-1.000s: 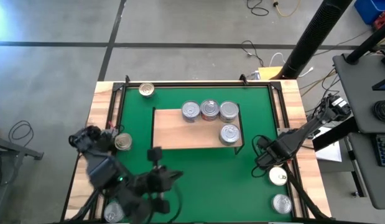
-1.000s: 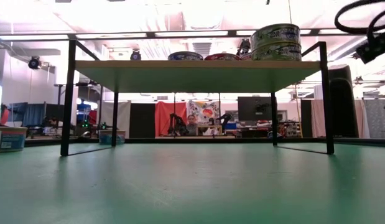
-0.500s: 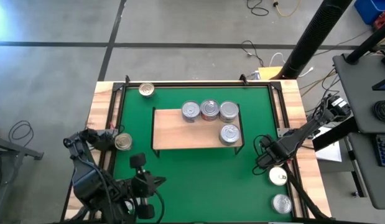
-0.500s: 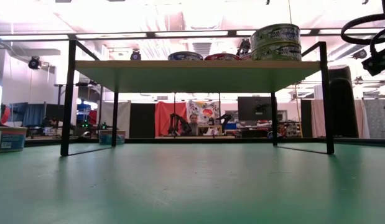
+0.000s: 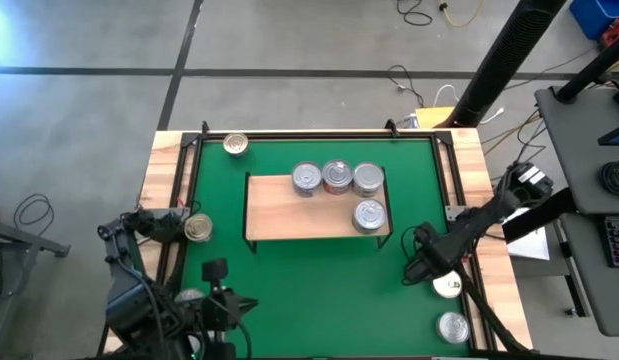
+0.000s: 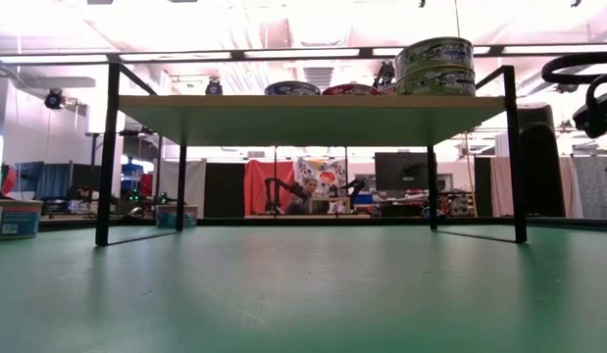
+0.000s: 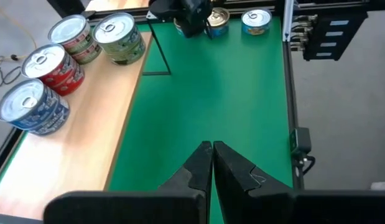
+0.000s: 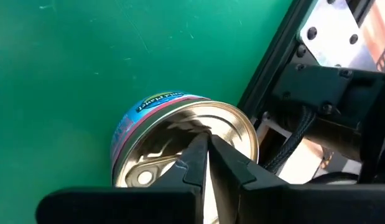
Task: Stack canned seafood by type on shelf
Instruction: Put the middle right blue and pink tuna can on the shelf
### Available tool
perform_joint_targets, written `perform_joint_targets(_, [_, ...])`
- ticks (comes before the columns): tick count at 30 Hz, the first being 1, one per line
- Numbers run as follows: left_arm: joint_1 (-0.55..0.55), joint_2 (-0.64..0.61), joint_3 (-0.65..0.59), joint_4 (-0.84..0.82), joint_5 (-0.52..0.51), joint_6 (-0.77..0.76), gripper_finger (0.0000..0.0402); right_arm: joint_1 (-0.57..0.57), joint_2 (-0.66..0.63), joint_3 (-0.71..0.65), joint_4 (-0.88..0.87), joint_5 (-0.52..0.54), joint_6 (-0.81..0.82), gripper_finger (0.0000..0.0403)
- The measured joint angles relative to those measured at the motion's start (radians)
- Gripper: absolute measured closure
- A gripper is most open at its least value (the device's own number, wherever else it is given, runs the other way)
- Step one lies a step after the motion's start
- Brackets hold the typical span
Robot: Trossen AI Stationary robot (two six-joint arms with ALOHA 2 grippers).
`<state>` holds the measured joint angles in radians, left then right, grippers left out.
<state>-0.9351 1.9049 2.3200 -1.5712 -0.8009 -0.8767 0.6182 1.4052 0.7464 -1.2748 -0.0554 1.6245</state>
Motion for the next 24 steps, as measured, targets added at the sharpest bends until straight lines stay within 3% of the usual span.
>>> perform_joint_targets(8, [-0.011,0.003,0.000,0.000,0.000,-0.053,0.0401,0.038,0.107,0.114,0.021,-0.021,-0.015,0.0390])
perform_joint_targets(13, [-0.014,0.026,0.000,0.000,0.040,-0.049,0.0401,0.071,0.171,0.285,0.117,0.041,-0.030,0.0390])
perform_joint_targets(18, [-0.014,0.041,-0.042,0.001,0.093,-0.061,0.0401,0.097,0.248,0.460,0.250,0.110,-0.152,0.0390])
perform_joint_targets(24, [-0.014,0.041,-0.130,0.021,0.112,-0.144,0.0401,0.138,0.297,0.671,0.192,0.173,-0.269,0.0390])
